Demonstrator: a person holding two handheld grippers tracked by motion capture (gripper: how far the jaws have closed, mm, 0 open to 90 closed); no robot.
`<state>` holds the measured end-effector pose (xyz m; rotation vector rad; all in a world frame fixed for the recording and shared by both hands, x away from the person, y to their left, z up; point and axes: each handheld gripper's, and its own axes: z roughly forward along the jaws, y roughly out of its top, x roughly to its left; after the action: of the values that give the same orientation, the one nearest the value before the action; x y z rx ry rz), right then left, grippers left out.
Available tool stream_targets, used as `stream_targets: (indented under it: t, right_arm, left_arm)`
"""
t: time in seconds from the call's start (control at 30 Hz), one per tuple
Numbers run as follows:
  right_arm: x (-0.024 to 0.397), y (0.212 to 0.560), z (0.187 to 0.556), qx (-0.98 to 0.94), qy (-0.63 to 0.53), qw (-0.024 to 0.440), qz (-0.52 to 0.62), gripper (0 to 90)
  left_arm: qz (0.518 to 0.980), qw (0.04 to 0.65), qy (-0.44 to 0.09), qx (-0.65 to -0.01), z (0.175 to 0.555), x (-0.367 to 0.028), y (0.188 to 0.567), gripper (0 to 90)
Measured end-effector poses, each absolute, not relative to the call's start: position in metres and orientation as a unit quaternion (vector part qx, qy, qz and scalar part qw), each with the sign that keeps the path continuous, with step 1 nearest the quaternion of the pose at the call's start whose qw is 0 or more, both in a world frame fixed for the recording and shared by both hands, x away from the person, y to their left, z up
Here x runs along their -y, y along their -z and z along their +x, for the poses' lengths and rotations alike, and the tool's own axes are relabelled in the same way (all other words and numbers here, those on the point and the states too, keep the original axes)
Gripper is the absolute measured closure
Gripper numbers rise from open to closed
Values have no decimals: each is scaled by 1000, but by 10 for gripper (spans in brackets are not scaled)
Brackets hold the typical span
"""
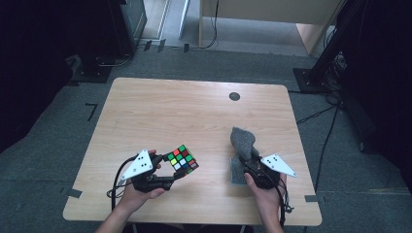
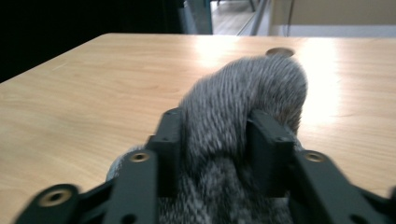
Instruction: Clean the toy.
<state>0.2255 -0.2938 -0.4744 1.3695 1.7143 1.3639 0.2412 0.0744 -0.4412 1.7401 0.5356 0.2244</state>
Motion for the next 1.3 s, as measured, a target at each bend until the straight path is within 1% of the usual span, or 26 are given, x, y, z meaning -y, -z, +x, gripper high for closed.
stream_targets:
  t: [0.07, 0.17, 0.27, 0.33, 0.43, 0.47, 0.6, 0.73, 0.83, 0.97, 1.0, 1.03, 1.17, 1.3]
  right_arm:
    - [291, 468, 223, -637, -518, 279, 498, 464]
    - [279, 458, 217, -645, -535, 283, 466, 387]
    - [256, 453, 209, -671, -554, 264, 416, 319]
    - [241, 454, 205, -686, -563, 243, 392, 296]
    - [217, 459, 199, -706, -574, 211, 358, 293]
    - [209, 460, 196, -711, -576, 208, 346, 288]
    - [180, 463, 192, -725, -563, 223, 329, 225]
    - [167, 467, 193, -721, -552, 251, 335, 201]
    - [159, 467, 191, -719, -550, 276, 324, 203]
    - [152, 466, 187, -716, -543, 307, 314, 245]
    - [152, 466, 187, -714, -543, 310, 316, 265]
    - [153, 467, 187, -710, -543, 311, 324, 304]
    - [155, 468, 185, -707, -540, 317, 328, 342]
    - [155, 468, 185, -714, -530, 315, 332, 347]
  left_arm:
    - [751, 610, -91, -237, 243, -75, 442, 338]
    - [749, 610, -86, -243, 245, -75, 442, 338]
    - [746, 612, -82, -250, 246, -77, 440, 338]
    - [740, 616, -78, -257, 247, -78, 440, 338]
    - [732, 619, -65, -278, 251, -81, 440, 338]
    - [729, 618, -59, -290, 253, -81, 440, 338]
    - [721, 619, -32, -308, 256, -80, 443, 338]
    - [726, 615, -10, -309, 254, -73, 443, 338]
    - [728, 610, 5, -313, 253, -67, 444, 338]
    - [730, 607, 26, -313, 252, -62, 445, 338]
    - [731, 606, 25, -314, 251, -62, 445, 338]
    - [731, 604, 27, -316, 252, -61, 445, 338]
    - [726, 605, 40, -324, 253, -61, 446, 337]
    - [729, 599, 51, -326, 256, -60, 448, 334]
